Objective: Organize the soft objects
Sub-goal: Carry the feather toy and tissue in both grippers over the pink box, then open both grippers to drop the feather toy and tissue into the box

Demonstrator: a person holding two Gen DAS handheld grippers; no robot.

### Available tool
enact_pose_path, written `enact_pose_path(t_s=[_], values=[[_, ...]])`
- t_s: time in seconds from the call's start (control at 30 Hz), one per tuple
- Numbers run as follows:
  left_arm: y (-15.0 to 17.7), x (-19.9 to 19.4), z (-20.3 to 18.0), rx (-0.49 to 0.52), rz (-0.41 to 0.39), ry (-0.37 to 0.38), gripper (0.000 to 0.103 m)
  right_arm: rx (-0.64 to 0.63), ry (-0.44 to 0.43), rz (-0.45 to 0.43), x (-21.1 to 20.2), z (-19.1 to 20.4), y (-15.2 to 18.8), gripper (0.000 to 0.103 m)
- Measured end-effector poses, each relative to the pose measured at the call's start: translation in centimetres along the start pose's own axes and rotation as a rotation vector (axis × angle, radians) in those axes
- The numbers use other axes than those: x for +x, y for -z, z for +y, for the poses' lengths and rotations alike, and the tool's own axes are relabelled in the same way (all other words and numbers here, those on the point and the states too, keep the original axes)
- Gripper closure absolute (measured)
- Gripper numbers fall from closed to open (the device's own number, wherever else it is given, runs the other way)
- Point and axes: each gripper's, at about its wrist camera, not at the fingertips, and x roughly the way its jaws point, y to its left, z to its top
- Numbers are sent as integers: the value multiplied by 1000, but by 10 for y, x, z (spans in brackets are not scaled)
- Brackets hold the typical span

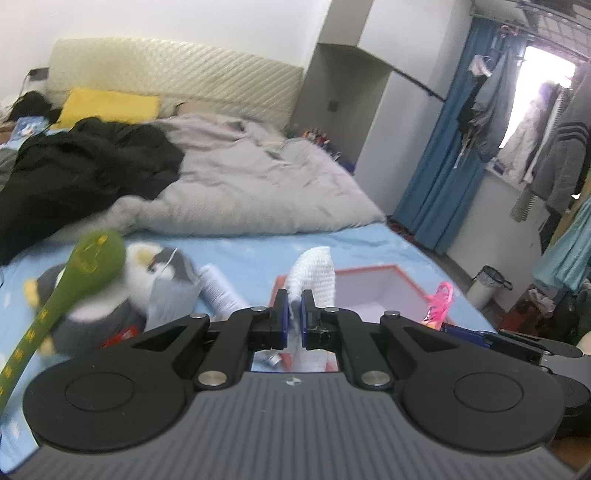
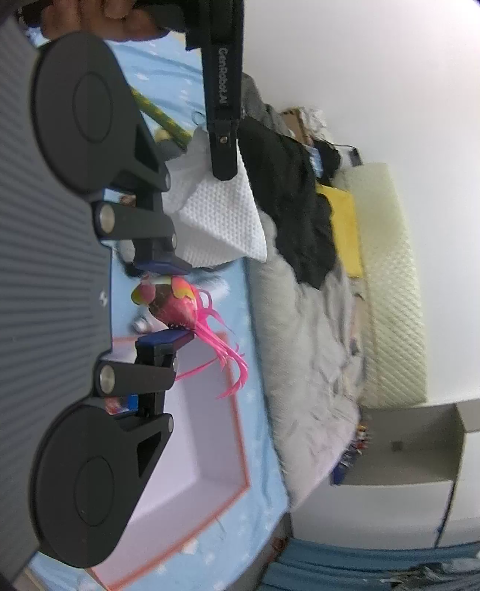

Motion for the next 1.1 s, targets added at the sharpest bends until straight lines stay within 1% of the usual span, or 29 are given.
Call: enact_pose_path(t_s=[0.17, 0.3, 0.4, 0.47, 0.5, 0.57, 0.6, 0.67, 0.73, 0.9, 0.97, 1.03, 1.1], values=[[-24, 16, -23, 11, 9, 56, 95, -1, 54, -34, -7, -22, -20, 68], [-30, 38, -46, 49, 46, 82, 95, 39, 81, -1, -1, -48, -30, 68], [-25, 62, -60, 60, 101, 98, 95, 69, 104, 47, 9, -66, -29, 68], [-21, 80, -66, 60, 146, 107, 95, 81, 103, 94, 20, -79, -27, 68], [-19, 90, -70, 65, 169, 109, 95, 88, 118, 114, 27, -85, -25, 68], [-14, 108, -78, 88, 221, 121, 95, 90, 139, 151, 36, -94, -19, 68], [-11, 119, -83, 111, 259, 133, 95, 101, 133, 166, 40, -99, -17, 68], [-5, 136, -95, 174, 298, 123, 95, 122, 127, 203, 50, -109, -12, 68], [1, 153, -103, 216, 337, 105, 95, 123, 147, 228, 57, -117, -7, 68], [18, 186, -111, 263, 413, 80, 95, 157, 170, 297, 71, -136, 11, 68], [26, 193, -113, 283, 440, 73, 95, 173, 164, 322, 76, -143, 19, 68], [34, 201, -111, 287, 463, 67, 95, 190, 163, 342, 77, -148, 28, 68], [41, 207, -109, 271, 487, 64, 95, 205, 166, 358, 79, -153, 35, 68]])
